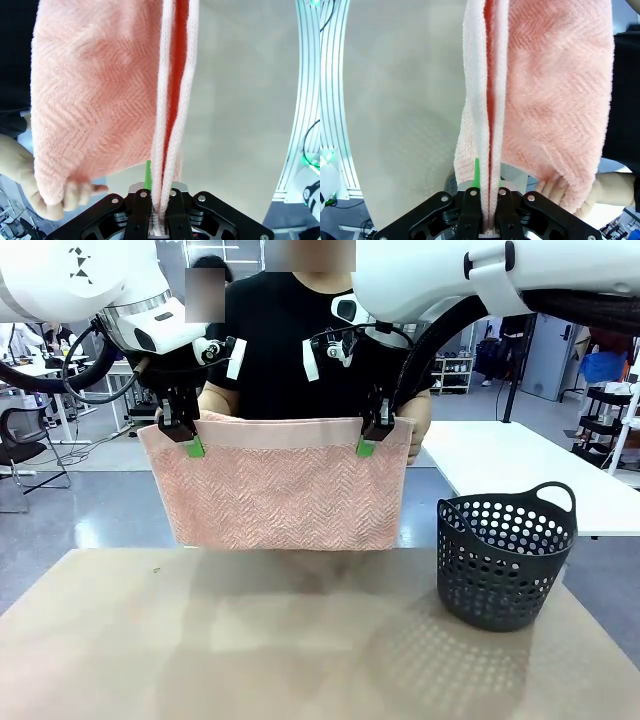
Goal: Fold the towel.
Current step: Release the end of the 100 cm Hotel Towel you were holding.
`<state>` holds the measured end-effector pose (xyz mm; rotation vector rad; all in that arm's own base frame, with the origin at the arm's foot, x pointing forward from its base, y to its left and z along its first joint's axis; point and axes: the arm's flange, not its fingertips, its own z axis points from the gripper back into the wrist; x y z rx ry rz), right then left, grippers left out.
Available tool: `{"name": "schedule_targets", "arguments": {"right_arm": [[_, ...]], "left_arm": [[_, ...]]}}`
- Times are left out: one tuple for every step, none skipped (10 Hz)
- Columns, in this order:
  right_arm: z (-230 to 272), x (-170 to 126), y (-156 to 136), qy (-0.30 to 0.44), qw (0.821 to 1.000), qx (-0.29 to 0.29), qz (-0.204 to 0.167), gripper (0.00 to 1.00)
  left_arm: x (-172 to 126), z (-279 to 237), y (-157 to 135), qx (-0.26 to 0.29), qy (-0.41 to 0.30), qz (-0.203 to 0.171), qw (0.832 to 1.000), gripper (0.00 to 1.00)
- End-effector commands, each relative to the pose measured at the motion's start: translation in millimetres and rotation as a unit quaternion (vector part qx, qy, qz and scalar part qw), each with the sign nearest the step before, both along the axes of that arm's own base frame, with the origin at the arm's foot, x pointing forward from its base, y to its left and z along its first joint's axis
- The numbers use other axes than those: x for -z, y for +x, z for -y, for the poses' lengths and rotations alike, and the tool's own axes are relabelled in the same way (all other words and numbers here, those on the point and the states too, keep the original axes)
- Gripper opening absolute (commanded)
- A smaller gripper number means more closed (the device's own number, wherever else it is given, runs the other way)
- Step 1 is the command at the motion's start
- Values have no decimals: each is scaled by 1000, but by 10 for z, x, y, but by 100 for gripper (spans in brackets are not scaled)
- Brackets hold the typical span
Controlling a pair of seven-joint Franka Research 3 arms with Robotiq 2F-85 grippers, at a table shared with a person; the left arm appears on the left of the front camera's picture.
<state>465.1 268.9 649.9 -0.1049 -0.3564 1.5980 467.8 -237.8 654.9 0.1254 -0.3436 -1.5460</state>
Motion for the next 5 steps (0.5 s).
{"name": "schedule_targets", "arguments": {"right_arm": [[16, -6, 6, 0, 1000, 0, 1, 0], [16, -6, 6, 0, 1000, 0, 1, 0], [16, -6, 6, 0, 1000, 0, 1, 0], [16, -6, 6, 0, 1000, 0, 1, 0], [16, -6, 6, 0, 1000, 0, 1, 0]], "left_arm": [[-8, -11, 1, -1, 0, 1, 1000, 0], [-8, -11, 1, -1, 0, 1, 1000, 0], [-8, -11, 1, -1, 0, 1, 1000, 0], [-8, -11, 1, -1, 0, 1, 1000, 0], [-8, -11, 1, -1, 0, 1, 1000, 0]]}}
